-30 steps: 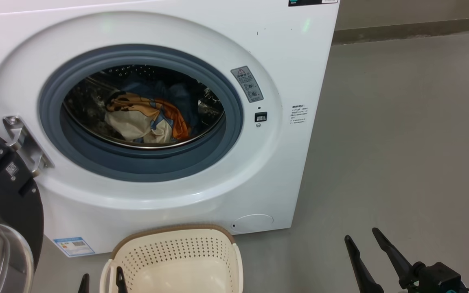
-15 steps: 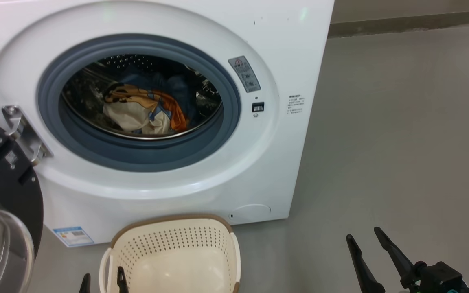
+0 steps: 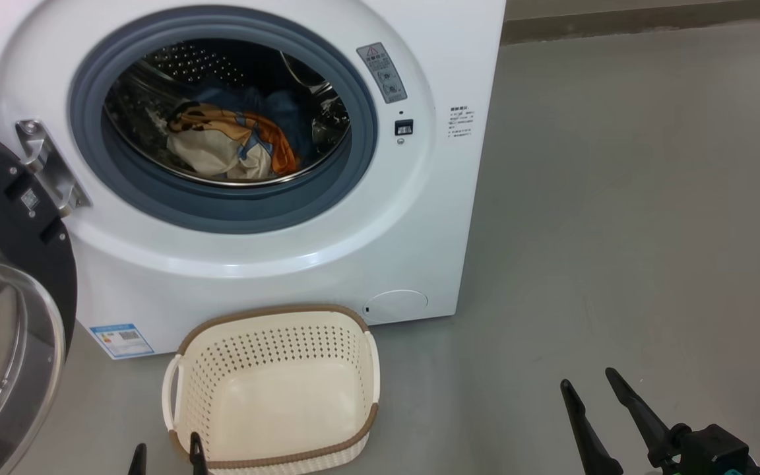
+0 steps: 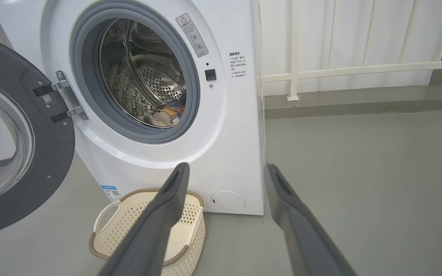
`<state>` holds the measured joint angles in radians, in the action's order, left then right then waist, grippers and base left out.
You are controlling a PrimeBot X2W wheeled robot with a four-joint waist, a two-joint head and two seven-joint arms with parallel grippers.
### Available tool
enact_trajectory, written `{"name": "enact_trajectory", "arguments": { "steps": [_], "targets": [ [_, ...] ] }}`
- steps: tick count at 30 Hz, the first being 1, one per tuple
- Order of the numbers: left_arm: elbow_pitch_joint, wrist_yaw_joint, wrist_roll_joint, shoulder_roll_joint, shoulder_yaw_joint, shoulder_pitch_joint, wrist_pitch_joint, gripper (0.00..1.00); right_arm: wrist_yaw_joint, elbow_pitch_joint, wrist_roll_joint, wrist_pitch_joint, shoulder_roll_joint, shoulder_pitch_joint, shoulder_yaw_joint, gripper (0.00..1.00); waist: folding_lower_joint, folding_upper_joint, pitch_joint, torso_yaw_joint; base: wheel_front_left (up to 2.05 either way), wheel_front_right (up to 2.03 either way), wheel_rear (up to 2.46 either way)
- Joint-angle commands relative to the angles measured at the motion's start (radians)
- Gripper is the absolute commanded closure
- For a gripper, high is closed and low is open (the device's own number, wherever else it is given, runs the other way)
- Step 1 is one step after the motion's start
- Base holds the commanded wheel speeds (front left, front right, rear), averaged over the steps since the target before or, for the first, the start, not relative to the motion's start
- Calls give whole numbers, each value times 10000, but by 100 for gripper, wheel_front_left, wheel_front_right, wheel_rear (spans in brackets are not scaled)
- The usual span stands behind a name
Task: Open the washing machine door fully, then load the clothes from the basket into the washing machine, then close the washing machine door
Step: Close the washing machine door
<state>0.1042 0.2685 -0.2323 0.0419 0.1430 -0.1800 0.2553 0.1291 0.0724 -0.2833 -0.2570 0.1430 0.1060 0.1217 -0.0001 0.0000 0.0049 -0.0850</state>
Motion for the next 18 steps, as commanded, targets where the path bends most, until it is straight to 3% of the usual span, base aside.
{"name": "enact_trajectory", "arguments": {
  "steps": [1,18],
  "targets": [
    [-208,58,136,83,-314,308,65,0,16,-271,9,-48,60,-234,208,0,1,0,6,-9,-33,33,0],
    [-210,17,169,83,-196,407,65,0,16,-291,29,-48,22,-256,113,0,1,0,96,301,-1,1,0]
  ]
}}
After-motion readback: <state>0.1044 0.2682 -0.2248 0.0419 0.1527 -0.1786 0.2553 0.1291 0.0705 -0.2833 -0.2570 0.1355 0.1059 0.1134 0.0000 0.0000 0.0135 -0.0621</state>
